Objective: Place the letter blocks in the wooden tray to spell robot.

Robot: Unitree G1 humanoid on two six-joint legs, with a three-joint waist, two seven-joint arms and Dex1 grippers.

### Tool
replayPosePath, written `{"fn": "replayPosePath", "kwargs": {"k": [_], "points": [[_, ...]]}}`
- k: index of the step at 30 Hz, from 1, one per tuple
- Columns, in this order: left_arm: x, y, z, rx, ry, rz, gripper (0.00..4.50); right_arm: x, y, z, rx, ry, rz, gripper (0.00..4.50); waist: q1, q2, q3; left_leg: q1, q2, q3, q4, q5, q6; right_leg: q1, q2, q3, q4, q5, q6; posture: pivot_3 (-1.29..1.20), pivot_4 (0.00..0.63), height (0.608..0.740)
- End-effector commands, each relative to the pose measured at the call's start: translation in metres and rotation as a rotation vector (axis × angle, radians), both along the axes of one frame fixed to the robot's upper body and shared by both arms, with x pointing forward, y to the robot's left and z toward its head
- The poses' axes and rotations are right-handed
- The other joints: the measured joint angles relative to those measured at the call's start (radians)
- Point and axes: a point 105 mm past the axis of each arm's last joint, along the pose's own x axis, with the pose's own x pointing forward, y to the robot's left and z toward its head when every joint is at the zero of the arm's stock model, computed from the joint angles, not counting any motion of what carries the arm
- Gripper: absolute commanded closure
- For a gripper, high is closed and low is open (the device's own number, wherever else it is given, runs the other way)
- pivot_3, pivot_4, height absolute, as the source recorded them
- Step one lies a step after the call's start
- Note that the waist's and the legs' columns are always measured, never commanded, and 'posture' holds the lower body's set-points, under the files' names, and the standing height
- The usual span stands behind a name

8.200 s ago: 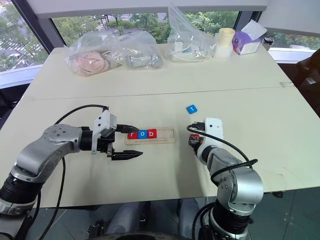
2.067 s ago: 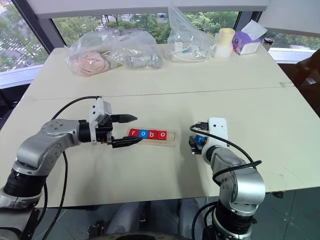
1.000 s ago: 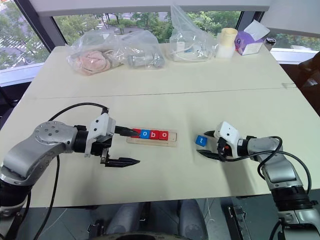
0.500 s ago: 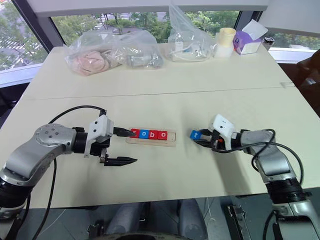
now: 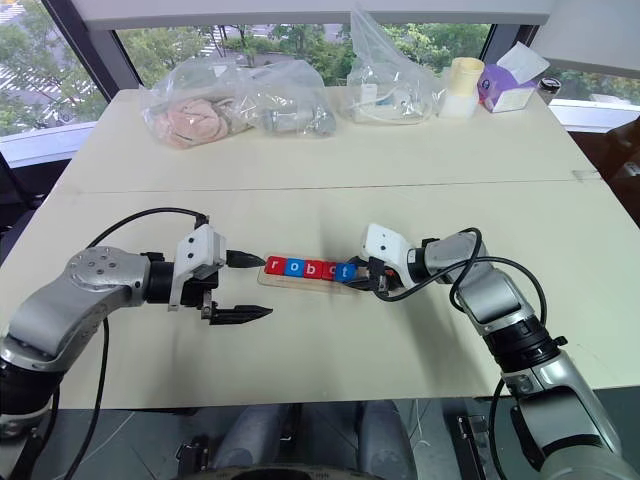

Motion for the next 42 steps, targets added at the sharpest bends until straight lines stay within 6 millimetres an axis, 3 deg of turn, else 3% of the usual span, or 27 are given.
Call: {"fn": "replayPosePath", "kwargs": {"k": [1, 9, 18, 23, 31, 41, 42], "points": [[-0.002, 0.000, 0.010, -0.020, -0.037, 0.009, 0.00, 0.000, -0.004, 0.008, -0.015, -0.018, 0.023, 2.86, 0.000, 0.000, 0.000, 0.000, 0.000, 0.000, 0.000, 0.000, 0.000, 0.000, 0.000, 0.000, 0.000, 0.000, 0.000, 0.00, 0.150, 0.740], [-0.002, -0.002, 0.011, -0.027, -0.036, 0.014, 0.00, 0.002, -0.009, 0.012, -0.003, 0.002, 0.015, 2.86, 0.000, 0.000, 0.000, 0.000, 0.000, 0.000, 0.000, 0.000, 0.000, 0.000, 0.000, 0.000, 0.000, 0.000, 0.000, 0.00, 0.150, 0.740], [-0.001, -0.009, 0.013, -0.040, -0.038, 0.008, 0.00, 0.012, -0.010, 0.002, -0.020, 0.009, -0.004, 2.86, -0.001, 0.000, 0.000, 0.000, 0.000, 0.001, 0.001, 0.000, 0.000, 0.000, 0.000, 0.000, 0.000, 0.000, 0.000, 0.00, 0.150, 0.740], [-0.002, -0.010, 0.012, -0.040, -0.037, 0.011, 0.00, 0.017, -0.003, 0.002, -0.002, 0.010, 0.003, 2.86, -0.005, 0.000, 0.000, 0.000, 0.000, 0.001, 0.001, 0.000, 0.000, 0.000, 0.000, 0.000, 0.001, 0.000, 0.000, 0.00, 0.150, 0.740], [-0.003, -0.009, 0.010, -0.038, -0.039, 0.028, 0.00, 0.008, 0.012, 0.003, 0.033, 0.030, 0.060, 2.86, -0.005, 0.000, 0.000, 0.001, 0.000, 0.001, 0.001, 0.000, 0.000, 0.000, 0.000, 0.000, 0.001, 0.000, 0.000, 0.00, 0.150, 0.740], [0.001, -0.004, 0.001, -0.034, -0.039, 0.040, 0.00, 0.008, 0.017, 0.004, 0.057, 0.026, 0.051, 2.86, -0.005, 0.000, 0.000, 0.001, 0.000, 0.001, 0.001, 0.000, 0.000, 0.000, 0.000, 0.000, 0.002, 0.000, 0.000, 0.00, 0.150, 0.740], [0.002, -0.003, 0.000, -0.033, -0.040, 0.041, 0.00, 0.009, 0.019, 0.005, 0.068, 0.019, 0.046, 2.55, -0.005, 0.000, 0.000, 0.001, 0.000, 0.001, 0.001, 0.000, 0.000, 0.000, 0.000, 0.000, 0.002, 0.000, 0.000, 0.00, 0.150, 0.740]]}}
